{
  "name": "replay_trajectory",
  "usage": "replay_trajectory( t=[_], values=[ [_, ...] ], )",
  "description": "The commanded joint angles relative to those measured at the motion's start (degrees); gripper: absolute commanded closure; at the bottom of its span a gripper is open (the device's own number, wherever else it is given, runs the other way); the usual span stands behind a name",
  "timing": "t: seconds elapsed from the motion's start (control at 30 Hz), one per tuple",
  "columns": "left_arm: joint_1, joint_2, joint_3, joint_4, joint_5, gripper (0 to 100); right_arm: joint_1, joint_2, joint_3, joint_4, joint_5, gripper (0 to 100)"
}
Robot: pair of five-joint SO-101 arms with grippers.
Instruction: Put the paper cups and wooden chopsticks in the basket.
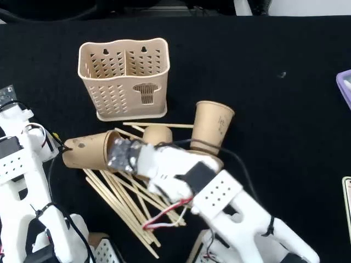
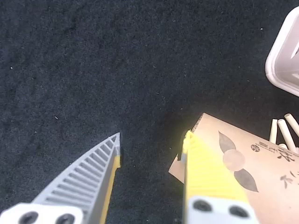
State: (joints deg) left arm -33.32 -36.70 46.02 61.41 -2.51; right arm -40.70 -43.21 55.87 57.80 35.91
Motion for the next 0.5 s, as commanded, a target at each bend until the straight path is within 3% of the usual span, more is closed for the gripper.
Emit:
replay_trajectory(
  t=[0.0, 0.1, 0.17, 0.23, 0.47],
  values=[
    [-0.57, -0.53, -0.57, -0.53, 0.35, 78, 5.1, 1.89, 0.75, -5.54, 1.58, 78.8],
    [-0.57, -0.53, -0.57, -0.53, 0.35, 78, 7.21, 2.24, 1.45, -9.76, 1.32, 98.6],
    [-0.57, -0.53, -0.57, -0.53, 0.35, 78, 7.82, 1.63, 1.01, -9.49, 0.09, 95.9],
    [-0.57, -0.53, -0.57, -0.53, 0.26, 78, 7.65, -0.31, -0.57, -7.91, -2.64, 99.3],
    [-0.57, -0.53, -0.57, -0.53, 0.26, 78, 8.09, -14.99, -14.29, 5.36, -13.89, 98.8]
  ],
)
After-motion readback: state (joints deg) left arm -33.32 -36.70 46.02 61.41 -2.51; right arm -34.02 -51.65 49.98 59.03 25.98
